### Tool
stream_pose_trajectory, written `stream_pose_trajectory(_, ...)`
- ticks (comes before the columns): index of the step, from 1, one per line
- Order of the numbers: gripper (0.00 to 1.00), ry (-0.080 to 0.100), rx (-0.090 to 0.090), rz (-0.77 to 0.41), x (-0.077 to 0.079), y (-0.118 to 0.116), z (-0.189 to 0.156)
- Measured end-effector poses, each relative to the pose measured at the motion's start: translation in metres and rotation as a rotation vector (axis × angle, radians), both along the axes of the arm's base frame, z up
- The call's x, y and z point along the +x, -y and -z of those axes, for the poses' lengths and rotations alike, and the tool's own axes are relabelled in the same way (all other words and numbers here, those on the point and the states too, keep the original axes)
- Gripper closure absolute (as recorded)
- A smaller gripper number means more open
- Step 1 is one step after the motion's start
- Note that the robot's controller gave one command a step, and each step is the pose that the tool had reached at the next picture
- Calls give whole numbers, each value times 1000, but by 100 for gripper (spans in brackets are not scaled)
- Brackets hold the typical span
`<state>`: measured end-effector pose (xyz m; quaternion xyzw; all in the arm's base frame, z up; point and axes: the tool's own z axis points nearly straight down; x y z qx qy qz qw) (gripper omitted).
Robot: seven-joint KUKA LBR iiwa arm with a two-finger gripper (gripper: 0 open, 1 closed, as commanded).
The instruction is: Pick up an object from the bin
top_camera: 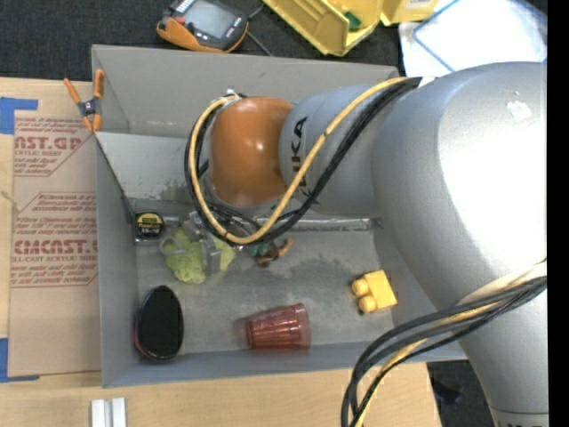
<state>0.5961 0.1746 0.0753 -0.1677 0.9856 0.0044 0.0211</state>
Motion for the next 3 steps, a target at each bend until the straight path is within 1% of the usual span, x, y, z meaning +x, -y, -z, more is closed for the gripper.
stream_pose_trajectory(1, 100, -9, -3, 0, -3, 1, -16)
stream_pose_trajectory(2, 100, -7, -4, 0, -3, 1, -60)
stream_pose_trajectory(3, 100, -8, -4, 0, -3, 0, -93)
